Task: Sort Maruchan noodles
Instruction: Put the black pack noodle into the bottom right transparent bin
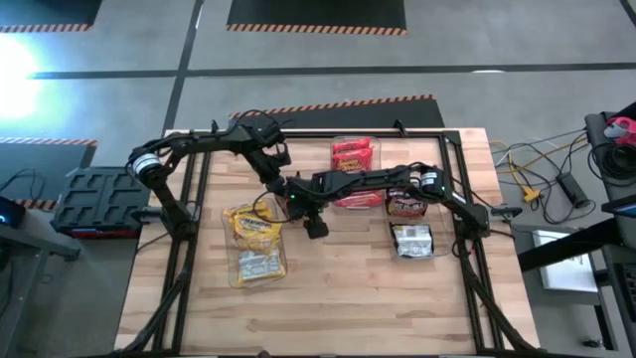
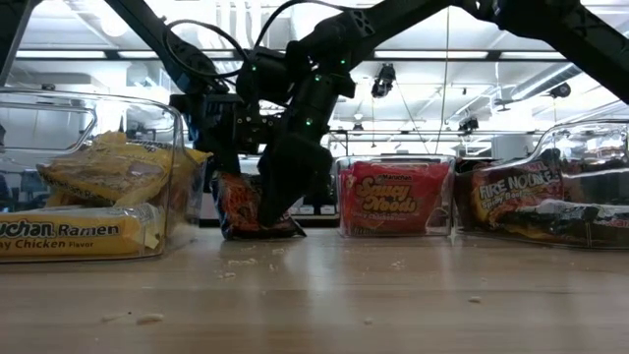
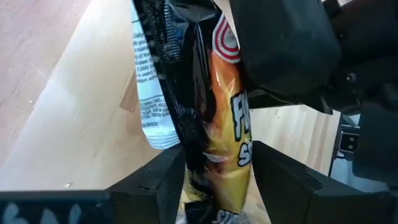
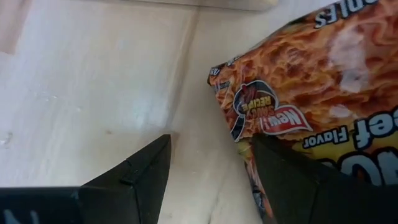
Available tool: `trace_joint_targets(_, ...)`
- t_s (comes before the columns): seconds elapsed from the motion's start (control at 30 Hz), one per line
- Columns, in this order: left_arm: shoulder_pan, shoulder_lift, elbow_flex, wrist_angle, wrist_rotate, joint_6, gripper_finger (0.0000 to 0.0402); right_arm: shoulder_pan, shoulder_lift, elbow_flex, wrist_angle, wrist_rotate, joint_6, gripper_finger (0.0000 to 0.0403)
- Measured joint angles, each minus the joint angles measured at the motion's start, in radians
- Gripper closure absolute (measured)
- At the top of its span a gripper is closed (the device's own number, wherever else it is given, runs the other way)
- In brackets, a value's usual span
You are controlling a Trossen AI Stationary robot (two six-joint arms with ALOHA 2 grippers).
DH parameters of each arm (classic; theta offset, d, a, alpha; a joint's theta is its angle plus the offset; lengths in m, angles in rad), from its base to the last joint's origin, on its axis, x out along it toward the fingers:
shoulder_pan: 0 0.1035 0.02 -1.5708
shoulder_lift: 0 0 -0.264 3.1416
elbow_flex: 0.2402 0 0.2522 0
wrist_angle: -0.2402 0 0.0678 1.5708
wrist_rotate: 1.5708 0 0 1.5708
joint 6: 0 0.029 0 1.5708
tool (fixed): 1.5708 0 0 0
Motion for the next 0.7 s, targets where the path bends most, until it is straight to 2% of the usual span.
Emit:
trace_joint_targets(0.3,0.002,0.0,0.001,-0.009,-0.004,0.028,0.0314,0.0,-0.005,0.0,-0.011,0.007,0.008,0.0184)
trace_joint_targets(0.5,0.002,0.0,0.001,-0.016,-0.006,0.056,0.0314,-0.001,-0.045,-0.002,-0.085,0.014,0.021,0.0184)
trace_joint_targets(0.7,0.003,0.0,0.001,-0.018,-0.006,0.083,0.0311,-0.016,-0.145,-0.002,-0.177,0.003,0.049,0.0184)
